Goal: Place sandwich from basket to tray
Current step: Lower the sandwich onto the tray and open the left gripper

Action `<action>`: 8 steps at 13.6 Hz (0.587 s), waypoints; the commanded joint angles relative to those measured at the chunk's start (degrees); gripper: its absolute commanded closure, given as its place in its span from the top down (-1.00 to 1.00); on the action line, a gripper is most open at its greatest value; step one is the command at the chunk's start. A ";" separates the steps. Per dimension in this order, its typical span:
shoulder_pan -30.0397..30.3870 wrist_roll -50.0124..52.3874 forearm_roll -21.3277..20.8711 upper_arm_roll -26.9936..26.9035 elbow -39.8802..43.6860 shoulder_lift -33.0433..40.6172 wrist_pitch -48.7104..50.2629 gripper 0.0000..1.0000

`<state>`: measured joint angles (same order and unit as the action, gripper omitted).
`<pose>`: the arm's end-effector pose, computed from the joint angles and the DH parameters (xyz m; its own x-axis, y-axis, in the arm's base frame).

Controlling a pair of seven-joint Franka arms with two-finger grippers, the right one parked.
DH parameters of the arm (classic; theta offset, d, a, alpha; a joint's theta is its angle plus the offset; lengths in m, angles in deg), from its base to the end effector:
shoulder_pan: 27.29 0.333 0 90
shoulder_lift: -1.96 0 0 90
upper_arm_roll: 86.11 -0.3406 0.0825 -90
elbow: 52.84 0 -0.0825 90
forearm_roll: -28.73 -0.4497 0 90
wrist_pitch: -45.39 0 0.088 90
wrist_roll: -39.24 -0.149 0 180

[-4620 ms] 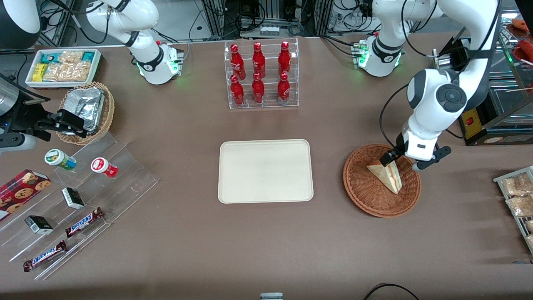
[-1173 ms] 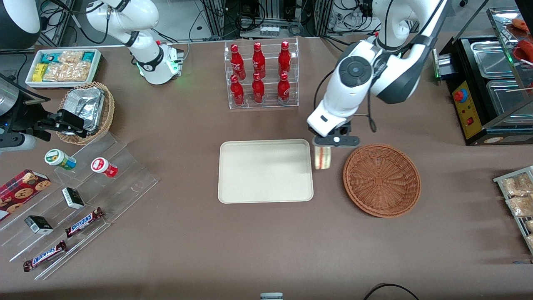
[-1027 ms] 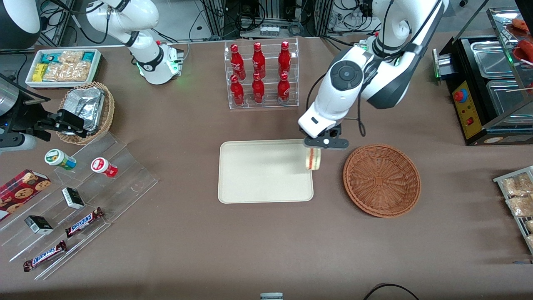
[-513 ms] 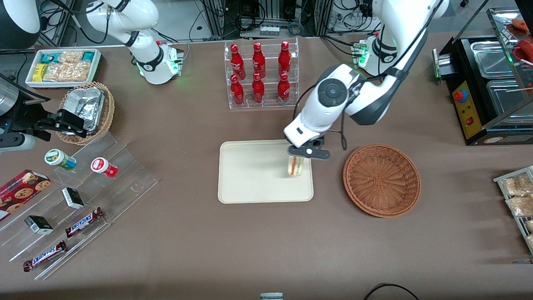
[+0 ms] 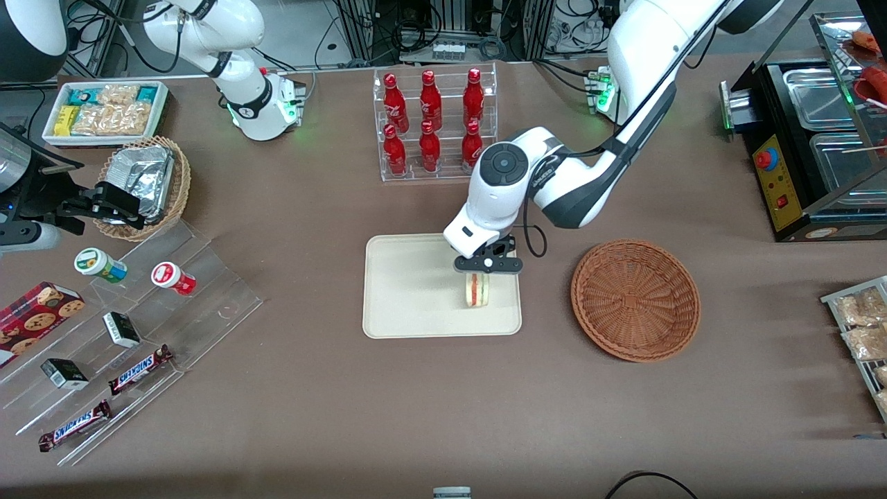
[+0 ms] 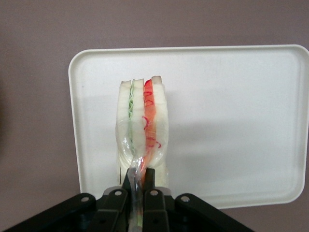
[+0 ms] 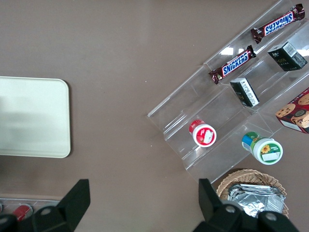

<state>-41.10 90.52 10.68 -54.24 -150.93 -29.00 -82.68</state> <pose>0.5522 -0.4941 0.2636 0.9992 -0.0130 0.0377 -0.0156 -0.9974 0.0698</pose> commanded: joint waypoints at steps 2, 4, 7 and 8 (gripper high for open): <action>-0.69 3.82 -4.27 0.03 2.54 -3.05 0.45 -1.00; -0.69 5.22 -6.91 0.03 2.90 -4.89 0.36 -1.00; -0.69 6.01 -7.88 0.03 3.25 -7.00 -3.14 -1.00; -0.77 6.45 -8.41 0.03 3.25 -7.79 -5.07 -1.00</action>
<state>-41.14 94.85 4.19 -54.25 -149.81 -34.38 -85.68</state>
